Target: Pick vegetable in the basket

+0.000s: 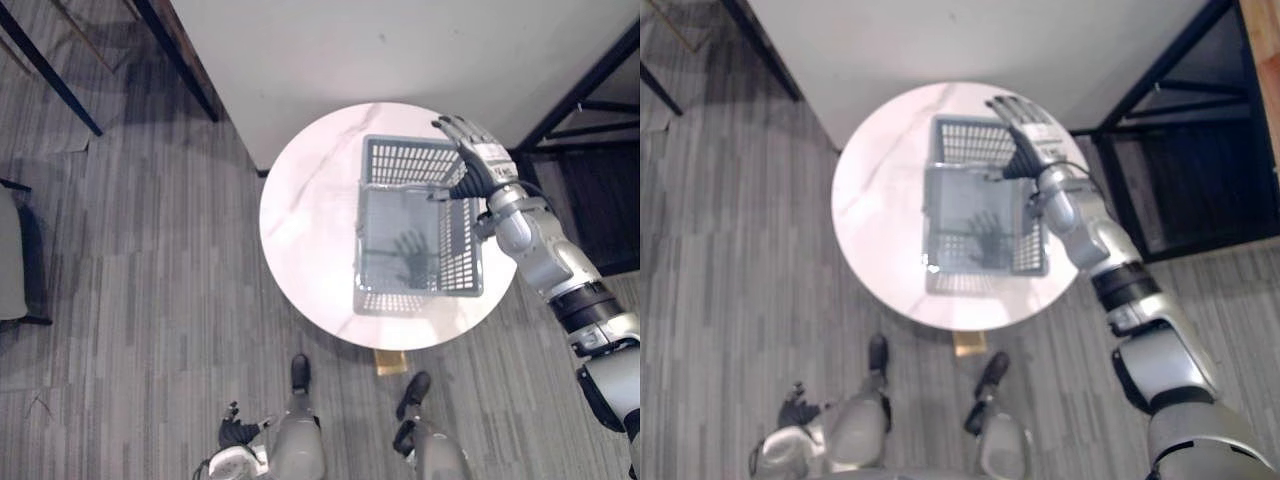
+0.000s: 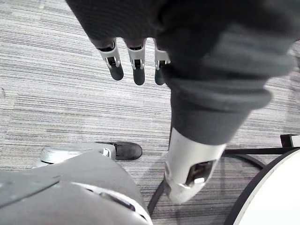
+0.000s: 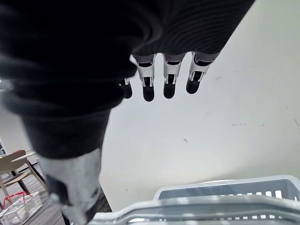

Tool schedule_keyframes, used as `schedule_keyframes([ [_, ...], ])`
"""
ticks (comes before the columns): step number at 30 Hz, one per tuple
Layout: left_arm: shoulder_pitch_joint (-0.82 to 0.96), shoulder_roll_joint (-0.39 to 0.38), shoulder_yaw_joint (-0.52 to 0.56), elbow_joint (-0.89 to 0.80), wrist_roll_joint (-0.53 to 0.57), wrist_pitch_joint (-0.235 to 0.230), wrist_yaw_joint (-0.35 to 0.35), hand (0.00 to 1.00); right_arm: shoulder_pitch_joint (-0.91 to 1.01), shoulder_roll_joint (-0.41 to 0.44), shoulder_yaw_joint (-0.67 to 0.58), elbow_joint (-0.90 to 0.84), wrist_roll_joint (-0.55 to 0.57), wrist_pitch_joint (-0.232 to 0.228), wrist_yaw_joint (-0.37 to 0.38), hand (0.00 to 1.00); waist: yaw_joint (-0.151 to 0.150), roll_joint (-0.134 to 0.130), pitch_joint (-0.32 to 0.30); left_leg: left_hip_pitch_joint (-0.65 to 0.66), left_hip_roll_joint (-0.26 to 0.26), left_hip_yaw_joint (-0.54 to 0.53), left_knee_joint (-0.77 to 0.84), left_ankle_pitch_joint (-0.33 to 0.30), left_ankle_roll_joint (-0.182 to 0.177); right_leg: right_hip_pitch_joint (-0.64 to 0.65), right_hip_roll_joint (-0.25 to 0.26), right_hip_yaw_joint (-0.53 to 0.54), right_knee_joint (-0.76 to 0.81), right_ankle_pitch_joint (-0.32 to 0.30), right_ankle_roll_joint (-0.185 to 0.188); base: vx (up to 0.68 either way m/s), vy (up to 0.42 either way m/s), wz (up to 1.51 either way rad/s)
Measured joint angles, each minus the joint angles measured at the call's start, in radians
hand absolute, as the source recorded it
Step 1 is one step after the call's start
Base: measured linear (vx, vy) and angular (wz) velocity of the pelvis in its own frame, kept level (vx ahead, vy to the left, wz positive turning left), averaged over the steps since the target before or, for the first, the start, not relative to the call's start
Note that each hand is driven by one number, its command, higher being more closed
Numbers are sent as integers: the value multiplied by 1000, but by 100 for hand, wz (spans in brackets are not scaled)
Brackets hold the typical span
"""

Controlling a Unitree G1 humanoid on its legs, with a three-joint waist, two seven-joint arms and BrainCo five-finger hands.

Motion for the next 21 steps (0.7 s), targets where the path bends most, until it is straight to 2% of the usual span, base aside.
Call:
schedule_keyframes([
  [9,-3,2,-8,0,-1,-2,0,0,8,1,43,32,0,-16,5,0,4,0,0,-13,-1,4,0,0,0,-16,0,5,-4,5,-1,8,41,-1],
  [21,-11,3,-19,11,-3,-2,5,0,-45,18,49,204,-2,10,2,0,7,8,4,-35,-5,2,0,1,1,-36,-2,6,-6,11,-1,5,42,0],
])
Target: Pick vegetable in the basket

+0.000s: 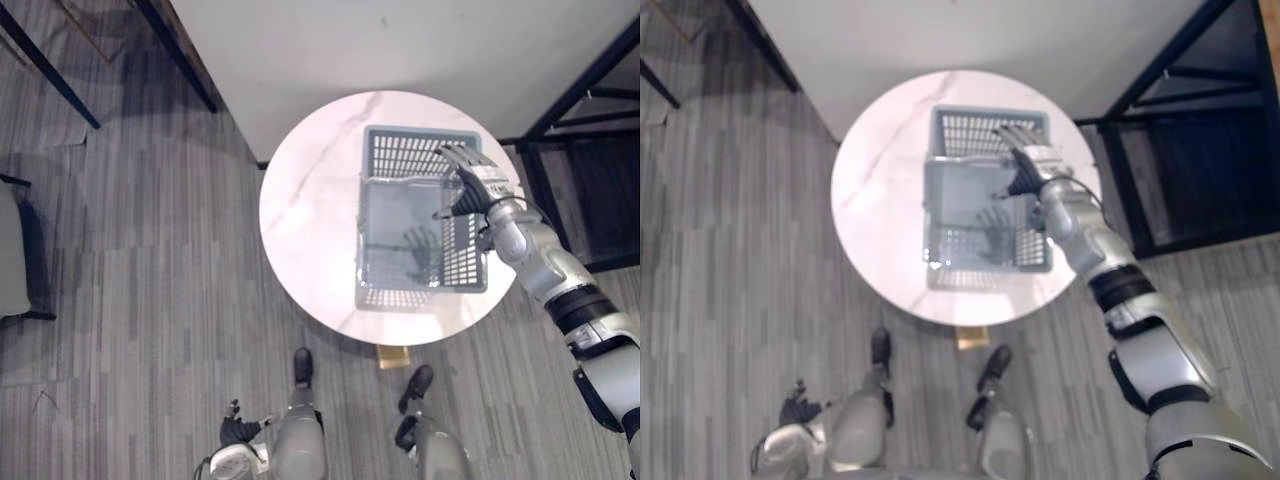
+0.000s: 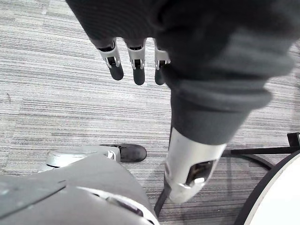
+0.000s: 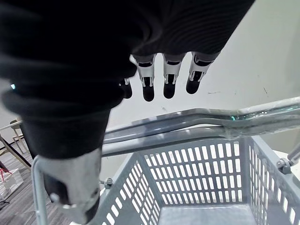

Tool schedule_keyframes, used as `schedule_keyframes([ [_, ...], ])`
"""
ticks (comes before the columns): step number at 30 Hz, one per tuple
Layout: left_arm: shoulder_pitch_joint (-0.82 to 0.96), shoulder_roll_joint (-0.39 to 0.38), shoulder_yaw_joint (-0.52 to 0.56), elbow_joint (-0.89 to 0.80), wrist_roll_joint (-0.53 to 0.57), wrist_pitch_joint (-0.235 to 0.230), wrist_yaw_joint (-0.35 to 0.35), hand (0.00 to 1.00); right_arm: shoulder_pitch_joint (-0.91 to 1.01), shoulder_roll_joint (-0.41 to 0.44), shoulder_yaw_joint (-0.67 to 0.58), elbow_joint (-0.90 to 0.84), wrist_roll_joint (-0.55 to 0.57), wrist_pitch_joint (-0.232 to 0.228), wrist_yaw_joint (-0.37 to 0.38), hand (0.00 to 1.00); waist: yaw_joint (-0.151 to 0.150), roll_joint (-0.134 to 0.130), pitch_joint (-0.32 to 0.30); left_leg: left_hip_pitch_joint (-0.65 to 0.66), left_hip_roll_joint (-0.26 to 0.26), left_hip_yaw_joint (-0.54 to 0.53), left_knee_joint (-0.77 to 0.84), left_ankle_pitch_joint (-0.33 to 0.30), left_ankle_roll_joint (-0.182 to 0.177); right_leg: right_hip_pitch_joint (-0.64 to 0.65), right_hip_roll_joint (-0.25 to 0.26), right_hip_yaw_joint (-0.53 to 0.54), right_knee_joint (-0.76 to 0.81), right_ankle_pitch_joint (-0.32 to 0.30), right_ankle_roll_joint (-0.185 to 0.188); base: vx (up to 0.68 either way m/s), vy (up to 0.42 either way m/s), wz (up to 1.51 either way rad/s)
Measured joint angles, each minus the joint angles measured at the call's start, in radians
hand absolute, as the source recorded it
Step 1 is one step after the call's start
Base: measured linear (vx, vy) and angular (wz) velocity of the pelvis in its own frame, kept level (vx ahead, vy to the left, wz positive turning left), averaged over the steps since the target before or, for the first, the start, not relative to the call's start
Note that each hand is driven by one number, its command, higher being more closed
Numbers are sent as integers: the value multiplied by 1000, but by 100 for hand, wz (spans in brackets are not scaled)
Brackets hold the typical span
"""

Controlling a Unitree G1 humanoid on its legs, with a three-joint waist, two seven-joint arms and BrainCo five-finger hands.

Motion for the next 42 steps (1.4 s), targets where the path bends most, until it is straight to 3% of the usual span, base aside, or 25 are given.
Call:
schedule_keyframes([
  [8,-20,-2,-22,8,0,-1,19,0,-69,26,-11,153,-1,15,-18,0,9,20,12,-10,-2,-11,0,1,1,1,-1,-10,-2,0,0,12,25,4],
  [9,-22,-3,-26,7,0,-2,19,0,-79,26,-13,170,-1,16,-19,100,14,26,15,-10,-2,-11,0,1,1,0,-1,-10,-2,0,0,0,0,0],
  [17,-33,-7,-39,6,-1,-8,23,0,-110,38,-53,261,-33,38,-43,100,25,38,25,-11,-2,-14,0,1,1,2,-2,-13,-2,0,0,5,8,0],
  [31,-38,-7,-39,5,0,-7,25,0,-108,44,-71,258,-79,44,-50,100,23,38,47,-7,-9,-17,0,2,2,6,-6,-16,-2,0,0,8,14,1],
  [35,-39,-7,-39,4,2,-4,26,0,-52,44,-67,164,-92,59,-47,100,21,34,50,12,-7,-9,0,2,2,15,-6,-5,0,0,0,2,3,-8],
  [39,-39,-5,-32,3,11,7,27,0,51,44,-37,-53,-156,64,-38,100,12,28,50,46,-2,15,0,-4,1,27,-1,27,0,0,0,2,30,-21],
  [42,-31,1,-16,6,22,32,26,0,113,43,-19,-224,-157,45,-25,100,-23,19,45,75,5,35,-1,-10,-2,42,6,47,-1,0,0,-8,31,-21],
])
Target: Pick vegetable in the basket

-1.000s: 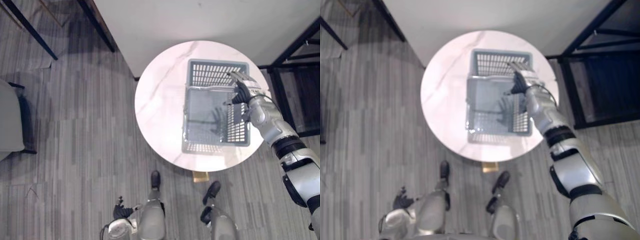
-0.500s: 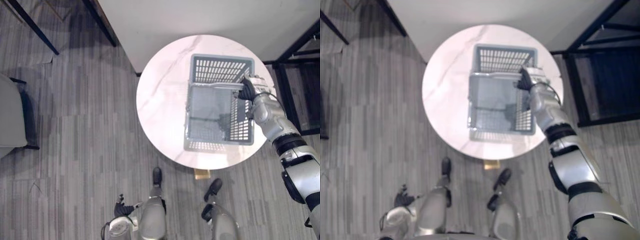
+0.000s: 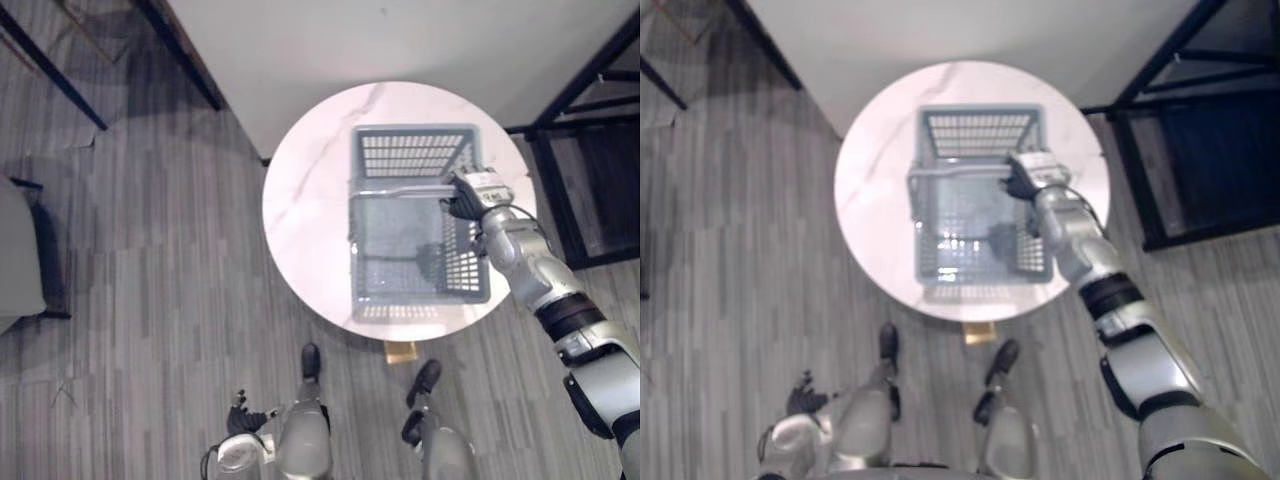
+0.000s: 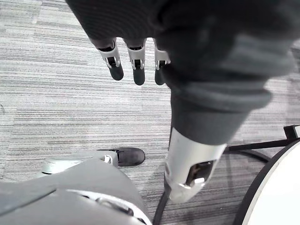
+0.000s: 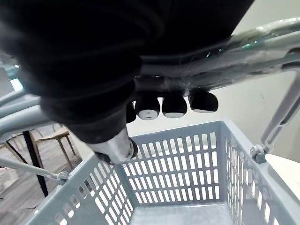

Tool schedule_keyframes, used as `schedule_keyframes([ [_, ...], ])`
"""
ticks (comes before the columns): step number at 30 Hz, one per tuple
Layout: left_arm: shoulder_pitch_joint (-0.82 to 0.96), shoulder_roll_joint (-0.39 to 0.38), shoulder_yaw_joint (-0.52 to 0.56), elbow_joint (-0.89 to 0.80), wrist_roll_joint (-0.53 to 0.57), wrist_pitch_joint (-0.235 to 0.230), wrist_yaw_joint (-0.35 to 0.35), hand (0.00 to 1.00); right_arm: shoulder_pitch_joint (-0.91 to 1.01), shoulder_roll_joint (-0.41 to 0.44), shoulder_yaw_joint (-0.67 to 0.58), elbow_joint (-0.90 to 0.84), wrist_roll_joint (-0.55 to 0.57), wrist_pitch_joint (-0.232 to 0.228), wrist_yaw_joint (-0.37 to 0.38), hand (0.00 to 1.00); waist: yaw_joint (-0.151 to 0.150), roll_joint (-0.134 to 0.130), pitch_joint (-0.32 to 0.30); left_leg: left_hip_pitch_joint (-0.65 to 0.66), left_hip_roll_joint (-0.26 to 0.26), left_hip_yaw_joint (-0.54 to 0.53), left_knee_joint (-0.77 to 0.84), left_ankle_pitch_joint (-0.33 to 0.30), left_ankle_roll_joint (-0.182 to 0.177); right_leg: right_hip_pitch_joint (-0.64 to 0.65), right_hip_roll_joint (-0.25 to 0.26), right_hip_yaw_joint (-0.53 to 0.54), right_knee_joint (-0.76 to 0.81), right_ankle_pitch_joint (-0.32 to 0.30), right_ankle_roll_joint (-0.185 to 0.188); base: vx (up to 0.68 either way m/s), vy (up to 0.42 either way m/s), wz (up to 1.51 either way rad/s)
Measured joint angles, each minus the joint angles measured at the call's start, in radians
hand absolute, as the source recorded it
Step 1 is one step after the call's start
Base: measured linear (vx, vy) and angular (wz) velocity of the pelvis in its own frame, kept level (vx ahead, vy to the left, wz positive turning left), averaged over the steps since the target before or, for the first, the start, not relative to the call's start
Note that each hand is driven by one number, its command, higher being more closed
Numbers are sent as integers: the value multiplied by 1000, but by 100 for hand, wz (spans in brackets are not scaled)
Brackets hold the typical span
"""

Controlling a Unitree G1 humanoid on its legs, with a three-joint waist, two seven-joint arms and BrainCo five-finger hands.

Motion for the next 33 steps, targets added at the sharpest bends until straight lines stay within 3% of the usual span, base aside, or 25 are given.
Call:
schedule_keyframes([
  [4,6,2,25,5,39,15,-11,0,84,-33,-1,-176,4,-44,18,100,-21,-22,-37,24,5,29,0,-6,-1,4,6,30,-4,2,3,-17,34,-21],
  [9,30,5,36,34,69,18,-39,0,240,-82,-32,-308,6,-77,33,100,-45,-47,-143,59,12,51,0,-22,-9,36,18,51,-32,7,10,6,29,-12],
  [18,62,2,33,45,108,35,-60,0,475,-234,-48,-422,18,-134,87,100,-66,-34,-227,104,19,95,0,-39,-19,50,30,95,-38,11,7,-27,14,-15],
  [25,84,-2,29,63,109,35,-77,0,725,-230,-175,-408,4,-149,95,100,-91,-7,-255,119,17,103,0,-47,-24,63,29,102,-44,10,7,-7,6,-3],
  [33,120,-11,28,81,148,36,-77,0,889,-98,-349,-282,-15,-117,92,100,-118,20,-305,139,18,150,33,-85,-28,69,31,146,-57,10,8,-3,10,-15],
])
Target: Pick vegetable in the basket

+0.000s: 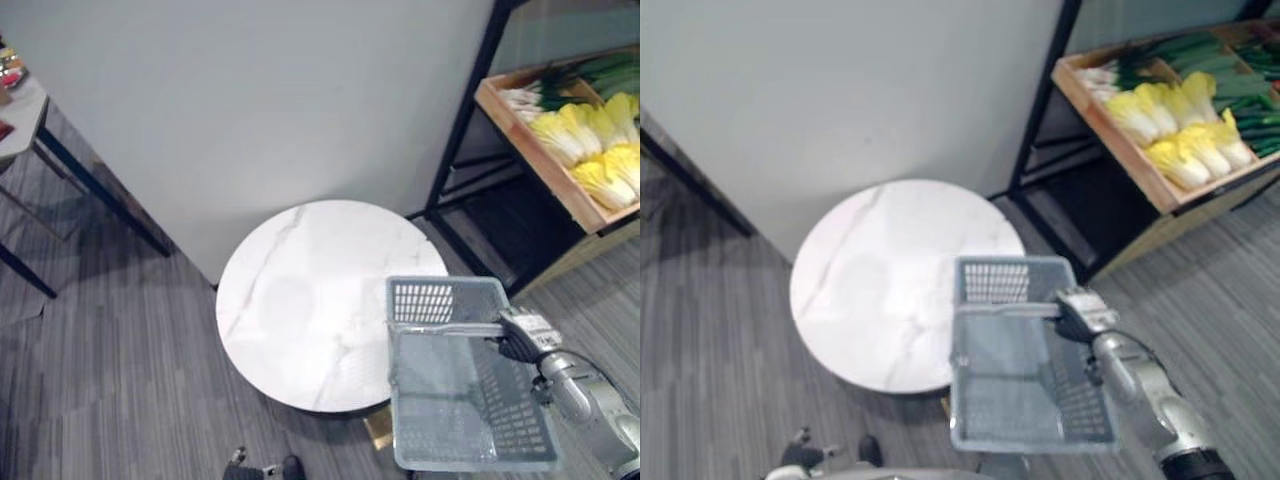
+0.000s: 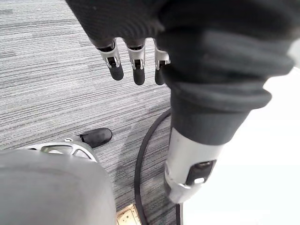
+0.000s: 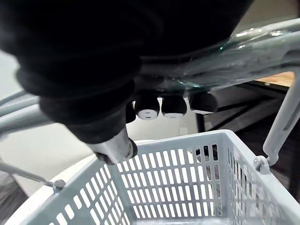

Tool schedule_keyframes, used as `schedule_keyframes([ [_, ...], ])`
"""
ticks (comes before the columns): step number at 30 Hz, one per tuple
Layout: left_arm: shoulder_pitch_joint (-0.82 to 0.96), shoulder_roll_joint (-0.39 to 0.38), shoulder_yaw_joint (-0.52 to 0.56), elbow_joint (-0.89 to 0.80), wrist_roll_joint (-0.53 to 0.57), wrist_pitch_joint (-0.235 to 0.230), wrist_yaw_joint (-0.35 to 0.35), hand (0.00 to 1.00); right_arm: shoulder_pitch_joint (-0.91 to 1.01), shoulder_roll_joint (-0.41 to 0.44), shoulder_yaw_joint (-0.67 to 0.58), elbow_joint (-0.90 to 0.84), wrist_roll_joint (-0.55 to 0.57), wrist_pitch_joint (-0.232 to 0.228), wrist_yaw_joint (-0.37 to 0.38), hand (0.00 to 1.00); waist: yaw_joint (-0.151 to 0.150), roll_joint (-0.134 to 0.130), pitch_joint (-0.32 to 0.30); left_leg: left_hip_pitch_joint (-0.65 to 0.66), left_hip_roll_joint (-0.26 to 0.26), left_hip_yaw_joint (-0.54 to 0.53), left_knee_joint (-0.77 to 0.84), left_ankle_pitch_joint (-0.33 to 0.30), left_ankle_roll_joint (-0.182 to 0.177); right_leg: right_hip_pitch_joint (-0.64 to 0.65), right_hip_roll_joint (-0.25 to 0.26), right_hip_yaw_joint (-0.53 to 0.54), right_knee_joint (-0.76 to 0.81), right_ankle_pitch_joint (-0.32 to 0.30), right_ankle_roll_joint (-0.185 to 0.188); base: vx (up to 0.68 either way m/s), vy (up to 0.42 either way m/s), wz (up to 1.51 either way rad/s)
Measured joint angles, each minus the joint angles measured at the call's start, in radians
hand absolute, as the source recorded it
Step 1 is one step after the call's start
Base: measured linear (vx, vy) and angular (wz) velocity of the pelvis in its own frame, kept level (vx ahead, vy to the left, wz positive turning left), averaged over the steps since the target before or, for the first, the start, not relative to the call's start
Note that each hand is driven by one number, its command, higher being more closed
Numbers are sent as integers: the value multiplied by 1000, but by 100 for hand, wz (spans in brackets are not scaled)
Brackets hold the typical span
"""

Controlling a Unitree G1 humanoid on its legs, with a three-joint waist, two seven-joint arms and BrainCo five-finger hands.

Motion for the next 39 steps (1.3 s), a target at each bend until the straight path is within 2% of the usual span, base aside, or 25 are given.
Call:
schedule_keyframes([
  [4,2,-14,0,-2,4,-1,2,0,16,42,-46,54,-25,27,-14,100,0,13,-9,19,3,22,36,-31,-1,18,-1,22,2,-1,1,2,7,-19],
  [6,2,-15,-2,-9,3,-1,3,0,32,78,-93,69,-25,46,-43,100,-3,14,-6,-29,25,16,180,-110,3,16,-6,30,24,-4,5,-15,12,-12],
  [12,-13,-1,-36,-14,-1,-2,7,0,76,170,-263,45,-25,81,-96,100,-14,8,4,-138,26,34,405,-239,45,-64,-53,85,117,-10,37,-70,118,-17],
  [13,-19,11,-41,-20,3,-1,8,0,77,198,-277,33,-25,96,-110,100,-26,-9,7,-183,22,51,476,-269,60,-104,-66,104,131,0,46,-181,213,-39],
  [14,-30,32,-39,-25,6,0,10,0,79,230,-278,8,-26,112,-113,100,-34,-45,7,-212,-14,48,498,-293,98,-142,-85,141,121,15,49,-208,234,-54],
  [15,-24,41,-34,-22,6,0,11,0,76,251,-278,8,-26,120,-114,100,-24,-56,14,-210,-20,59,474,-289,116,-124,-99,106,69,-28,35,-266,232,-90],
  [16,-41,23,-4,-24,12,-1,23,0,58,274,-270,4,-26,130,-114,100,-27,-18,46,-187,34,124,425,-254,142,-177,-114,-52,260,-117,-93,-240,178,-76],
  [17,-40,22,5,-31,22,-1,28,0,55,277,-265,3,-26,129,-114,100,-32,-14,54,-180,44,130,411,-243,142,-214,-123,-88,415,-131,-110,-247,235,-82],
  [18,-28,45,9,-44,41,-1,32,0,60,286,-262,3,-26,129,-114,100,-31,-49,63,-144,41,156,393,-230,149,-215,-161,-142,712,-149,-139,-133,173,-45],
  [19,-26,56,8,-44,43,1,31,0,60,289,-259,3,-28,129,-113,100,-32,-62,61,-137,34,169,396,-231,152,-197,-173,-154,774,-150,-141,-99,138,-67],
  [20,-22,56,12,-43,44,2,29,0,48,284,-258,3,-40,129,-113,100,-28,-101,43,-133,19,205,410,-241,150,-194,-172,-181,734,-152,-142,-77,113,-92],
  [21,-15,51,40,-33,44,6,27,0,8,287,-251,11,-53,129,-113,100,-15,-76,41,-139,47,228,365,-232,170,-142,-104,-177,589,-151,-140,-104,89,-104],
  [22,-21,49,58,-26,44,6,22,0,-7,289,-245,9,-55,127,-113,100,-9,-74,39,-130,51,269,334,-210,173,-133,-101,-180,606,-164,-144,-164,187,-99],
  [23,-26,44,74,-23,44,7,22,0,-14,289,-235,8,-55,124,-113,100,-10,-85,41,-100,23,307,287,-174,182,-121,-140,-209,760,-222,-130,-167,116,-84],
  [24,-24,47,76,-22,44,8,21,0,-20,290,-219,14,-54,120,-113,100,-6,-98,33,-93,13,351,280,-165,193,-60,-158,-213,790,-233,-103,-152,119,-86],
  [26,-19,51,84,-22,43,9,22,0,-62,289,-174,22,-54,115,-110,100,7,-107,27,-107,22,421,302,-166,195,-15,-165,-213,726,-274,-46,-176,-68,-112],
  [27,-15,50,94,-22,43,10,22,0,-97,289,-139,25,-54,107,-109,100,8,-112,24,-121,44,470,323,-166,195,-4,-153,-233,637,-307,-1,-223,-147,-122],
  [29,-5,35,119,-21,40,12,24,0,-130,287,-81,30,-53,98,-110,100,27,-109,25,-124,83,557,364,-166,195,7,-124,-268,510,-364,-4,-250,-245,-138],
  [30,-5,21,127,-21,37,13,27,0,-142,283,-57,30,-53,88,-109,100,32,-97,29,-126,116,600,400,-167,193,15,-90,-267,429,-387,-12,-245,-288,-134],
  [31,-9,7,128,-19,36,15,31,0,-143,275,-51,32,-52,87,-109,100,31,-65,31,-132,152,603,422,-169,190,16,-53,-260,399,-367,-20,-231,-282,-98],
  [32,-4,-11,127,-20,36,14,34,0,-127,266,-42,32,-52,88,-109,100,27,-24,29,-135,196,604,436,-158,178,39,12,-249,325,-326,-45,-187,-257,-67],
  [33,0,-24,126,-22,35,14,39,0,-100,261,-41,32,-52,91,-109,100,24,-4,29,-119,226,606,436,-139,165,67,58,-235,271,-299,-64,-164,-242,-57],
  [35,4,-27,119,-22,36,14,42,0,-62,248,-41,32,-52,104,-109,100,14,10,29,-93,258,604,437,-117,143,89,96,-215,247,-291,-76,-121,-197,-45],
  [37,15,-27,116,-29,35,14,42,0,-45,233,-37,32,-53,118,-108,100,13,10,33,-81,257,501,440,-87,138,101,116,-168,233,-284,-90,-123,-158,-70],
  [39,26,-30,109,-44,32,9,42,0,-47,219,-35,32,-54,124,-108,100,32,-7,50,-100,178,229,447,-92,106,103,111,-84,205,-264,-101,-107,-73,-108],
])
